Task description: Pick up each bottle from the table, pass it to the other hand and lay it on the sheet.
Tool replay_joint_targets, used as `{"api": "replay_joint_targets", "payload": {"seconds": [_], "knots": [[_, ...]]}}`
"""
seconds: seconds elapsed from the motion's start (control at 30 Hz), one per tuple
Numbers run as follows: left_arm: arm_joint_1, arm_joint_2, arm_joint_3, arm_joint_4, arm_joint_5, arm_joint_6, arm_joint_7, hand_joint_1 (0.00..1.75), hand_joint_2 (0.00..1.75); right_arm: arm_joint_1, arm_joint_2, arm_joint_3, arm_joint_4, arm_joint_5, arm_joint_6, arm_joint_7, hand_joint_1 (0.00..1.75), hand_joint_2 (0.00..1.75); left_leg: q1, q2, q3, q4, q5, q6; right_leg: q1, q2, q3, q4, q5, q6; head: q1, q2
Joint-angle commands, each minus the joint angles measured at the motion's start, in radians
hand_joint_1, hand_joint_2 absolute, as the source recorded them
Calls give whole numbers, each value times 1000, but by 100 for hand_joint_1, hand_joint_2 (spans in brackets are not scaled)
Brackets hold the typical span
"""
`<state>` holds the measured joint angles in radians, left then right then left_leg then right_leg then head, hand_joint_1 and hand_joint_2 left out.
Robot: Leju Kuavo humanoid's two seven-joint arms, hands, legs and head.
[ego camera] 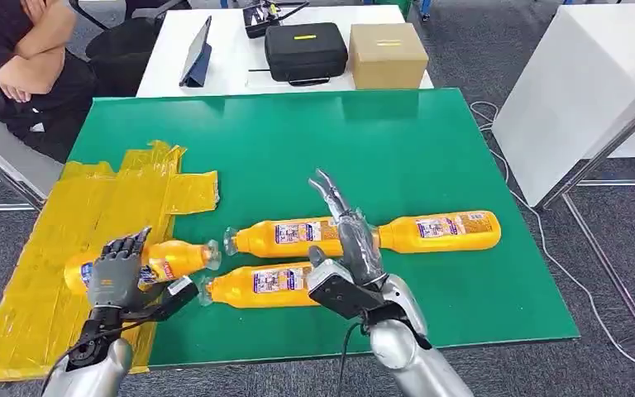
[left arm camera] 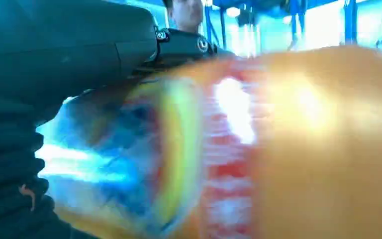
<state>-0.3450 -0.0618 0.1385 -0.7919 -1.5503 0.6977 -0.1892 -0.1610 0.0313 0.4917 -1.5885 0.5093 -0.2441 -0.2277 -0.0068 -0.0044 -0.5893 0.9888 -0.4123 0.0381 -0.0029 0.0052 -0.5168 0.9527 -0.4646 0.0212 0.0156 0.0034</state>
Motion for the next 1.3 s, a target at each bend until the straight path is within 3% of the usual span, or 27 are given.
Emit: {"api": "replay_joint_targets", "payload": {"seconds": [0.03, 0.2, 0.3, 0.37, 0.4, 0.47, 0.6, 0.63, 0.73, 0.83, 0.97, 1.07, 1.3], "knots": [[-38, 38, -79, 167, 28, 0, 33, 0, 0, -22, -57, 27, 26, -14, 19, 3, 0, 0, 0, -1, 4, -1, -1, -2, 0, -1, 4, -2, -1, 0, 0, 0], [2, 36, -39, 112, 110, 0, -42, 0, 0, -62, -70, 48, 57, -37, 32, 14, 0, 0, 0, 3, 6, -1, -2, -3, 0, 2, 6, -2, 0, 0, 0, 0], [0, -4, 109, 82, 207, 0, -171, 0, 0, -58, -83, 58, 62, -31, 33, 32, 0, 0, 0, 4, 7, -1, -2, -3, 0, 3, 7, -2, 0, 0, 0, 0], [-9, -45, 241, 55, 383, 0, -345, 0, 0, -52, -95, 71, 62, 5, 55, 66, 0, 0, 0, 2, 6, -1, -1, -3, 1, 1, 7, -2, 0, 0, 0, 0], [-9, -45, 241, 55, 383, 0, -345, 0, 0, -52, -95, 71, 62, 5, 55, 66, 0, 0, 0, 1, 5, -1, -1, -2, 1, 0, 6, -2, 0, 0, 0, 0], [-40, -68, 322, 80, 619, 0, -507, 0, 0, -45, -102, 92, 74, 71, 94, 115, 0, 0, 0, 1, 5, -1, -1, -2, 0, 1, 5, -1, 0, 0, 0, 0], [-42, -65, 319, 83, 623, 0, -506, 0, 0, -41, -99, 95, 79, 73, 94, 116, 0, 0, 1, 0, 5, 0, -1, -2, 1, 0, 6, -2, 0, 0, 0, 0], [-39, -67, 311, 69, 663, 0, -509, 0, 0, -45, -97, 96, 88, 87, 98, 124, 0, 175, 1, 0, 6, 0, -2, -3, 1, -1, 7, -2, -1, 0, 0, 0], [35, -18, 71, -176, 1240, 0, -509, 0, 0, -120, -64, 158, 228, 186, 200, 232, 0, 175, 1, 0, 4, 0, -1, -2, 1, 0, 5, -1, -1, 0, 0, 0], [101, -25, 40, -394, 1443, -63, -494, 0, 0, -157, -31, 227, 371, 262, 184, 289, 0, 175, 2, 4, 2, 1, -1, -2, 2, 4, 3, 0, 1, 0, 0, 0], [133, -31, 33, -458, 1484, -76, -495, 0, 0, -147, -27, 240, 384, 276, 169, 294, 0, 175, 2, 1, 4, 0, -1, -3, 2, 1, 4, -1, 0, -1, 0, 0], [172, -26, -9, -530, 1525, -102, -503, 0, 0, -85, -18, 238, 364, 384, 171, 378, 0, 175, 1, -1, 5, -1, -2, -3, 1, -2, 7, -2, -2, 0, 0, 0], [158, -27, -14, -518, 1535, -101, -498, 0, 0, -76, 4, 230, 399, 439, 201, 419, 0, 175, 1, -2, 2, -1, -1, -2, 1, -3, 4, -1, -1, 0, 0, 0]]}}
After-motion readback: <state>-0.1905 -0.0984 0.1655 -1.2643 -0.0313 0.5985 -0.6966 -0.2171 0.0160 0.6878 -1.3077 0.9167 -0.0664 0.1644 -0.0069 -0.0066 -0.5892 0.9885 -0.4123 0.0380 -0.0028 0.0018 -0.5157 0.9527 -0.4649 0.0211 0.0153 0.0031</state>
